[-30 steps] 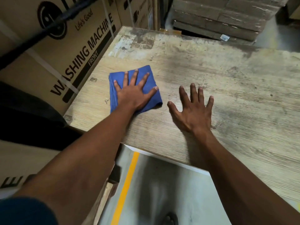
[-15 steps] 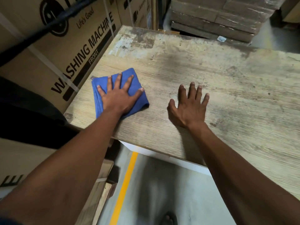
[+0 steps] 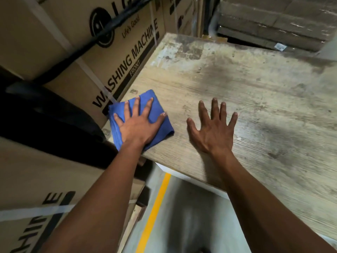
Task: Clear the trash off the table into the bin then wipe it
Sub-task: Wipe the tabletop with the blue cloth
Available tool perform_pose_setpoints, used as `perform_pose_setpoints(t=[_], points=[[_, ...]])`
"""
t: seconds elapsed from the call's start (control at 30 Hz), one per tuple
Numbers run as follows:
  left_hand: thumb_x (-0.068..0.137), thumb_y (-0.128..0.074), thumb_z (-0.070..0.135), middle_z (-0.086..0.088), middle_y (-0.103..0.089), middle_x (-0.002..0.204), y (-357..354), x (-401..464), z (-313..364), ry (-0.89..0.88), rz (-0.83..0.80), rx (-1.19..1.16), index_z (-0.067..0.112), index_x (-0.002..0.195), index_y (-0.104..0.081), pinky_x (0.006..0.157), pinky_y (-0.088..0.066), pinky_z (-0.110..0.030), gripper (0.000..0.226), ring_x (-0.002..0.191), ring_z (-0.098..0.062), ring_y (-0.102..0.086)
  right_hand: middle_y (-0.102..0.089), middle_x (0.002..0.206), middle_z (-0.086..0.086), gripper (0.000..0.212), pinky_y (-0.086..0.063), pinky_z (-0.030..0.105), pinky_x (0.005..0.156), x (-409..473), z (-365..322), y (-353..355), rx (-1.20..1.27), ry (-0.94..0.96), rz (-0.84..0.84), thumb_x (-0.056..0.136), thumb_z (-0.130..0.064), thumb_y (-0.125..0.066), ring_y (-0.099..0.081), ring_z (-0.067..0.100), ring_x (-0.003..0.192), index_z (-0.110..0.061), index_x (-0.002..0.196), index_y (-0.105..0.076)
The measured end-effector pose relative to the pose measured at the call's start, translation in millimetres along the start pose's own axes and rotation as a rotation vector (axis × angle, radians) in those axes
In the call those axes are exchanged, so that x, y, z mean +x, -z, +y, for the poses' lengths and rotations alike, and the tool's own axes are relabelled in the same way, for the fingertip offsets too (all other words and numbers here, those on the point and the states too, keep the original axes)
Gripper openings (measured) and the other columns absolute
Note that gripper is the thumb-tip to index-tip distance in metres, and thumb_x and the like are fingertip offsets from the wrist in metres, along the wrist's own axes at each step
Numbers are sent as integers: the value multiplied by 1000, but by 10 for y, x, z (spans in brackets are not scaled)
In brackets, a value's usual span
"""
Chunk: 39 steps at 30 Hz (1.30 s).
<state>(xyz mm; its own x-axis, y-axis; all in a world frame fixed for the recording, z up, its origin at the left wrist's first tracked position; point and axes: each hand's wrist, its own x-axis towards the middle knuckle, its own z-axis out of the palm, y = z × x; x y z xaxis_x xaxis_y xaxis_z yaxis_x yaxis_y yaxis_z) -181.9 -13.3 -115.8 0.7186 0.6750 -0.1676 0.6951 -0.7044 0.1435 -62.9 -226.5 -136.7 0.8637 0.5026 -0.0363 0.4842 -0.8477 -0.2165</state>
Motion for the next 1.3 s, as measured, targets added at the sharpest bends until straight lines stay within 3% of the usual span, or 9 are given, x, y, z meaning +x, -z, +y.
perform_pose_setpoints(t=[0.17,0.37,0.5,0.77,0.93,1.07,1.2,1.23,1.3], points=[[85,-8,102,12,11,181,79,318,16,16,-31,-20,62,165,3,126,8,-74,90,167,-28,15,8,182,3,82,7,68,128,4,-20,3,8,-5,14,101,-80,-7,12,30,167,-40,172,-4],[88,-6,100,9,7,182,-83,-367,-230,270,51,-91,55,168,1,129,-1,-69,92,167,-26,13,8,182,4,82,6,69,128,-6,-15,36,12,-7,11,101,-81,-7,12,30,167,-40,172,-3],[88,-2,98,4,7,182,-70,-248,-111,318,46,-87,53,169,1,124,2,-77,92,166,-34,13,7,182,4,81,6,69,128,3,-42,17,11,-8,26,101,-80,-7,10,31,167,-40,172,-4],[88,-8,98,7,13,181,70,667,473,-11,-69,-29,57,167,4,121,9,-80,90,166,-35,17,4,182,2,70,4,68,129,14,-39,-46,5,-22,36,106,-67,-13,7,29,168,-41,171,-7],[90,-8,97,13,18,180,-158,-183,545,-113,-28,-6,60,165,9,123,12,-76,85,165,-29,22,0,182,1,62,0,67,130,22,-57,-23,5,-29,52,110,-49,-20,1,29,168,-42,171,-10],[93,-3,92,11,25,178,-325,-535,790,-168,-20,33,59,162,19,122,9,-79,80,163,-31,28,-27,178,1,69,-20,58,129,20,-25,15,48,-48,124,105,-34,-30,-23,27,165,-35,172,-14],[92,-4,93,11,24,178,-326,-171,1126,-310,-15,45,60,163,17,120,8,-81,81,164,-32,26,-73,132,8,68,-44,48,95,247,191,141,185,-57,229,104,-22,-58,-62,33,129,-25,168,-34],[93,-7,94,11,22,179,-317,-53,1226,-347,-16,48,60,163,14,120,9,-81,81,165,-31,24,-74,123,9,66,-44,48,89,318,271,170,190,-62,251,104,-22,-60,-64,36,118,-22,166,-38],[92,-11,96,12,19,180,-301,212,1448,-391,-29,32,61,165,8,121,12,-79,83,165,-30,23,-71,128,11,59,-45,49,91,461,479,198,138,-119,318,104,-25,-56,-63,37,117,-18,161,-45]])
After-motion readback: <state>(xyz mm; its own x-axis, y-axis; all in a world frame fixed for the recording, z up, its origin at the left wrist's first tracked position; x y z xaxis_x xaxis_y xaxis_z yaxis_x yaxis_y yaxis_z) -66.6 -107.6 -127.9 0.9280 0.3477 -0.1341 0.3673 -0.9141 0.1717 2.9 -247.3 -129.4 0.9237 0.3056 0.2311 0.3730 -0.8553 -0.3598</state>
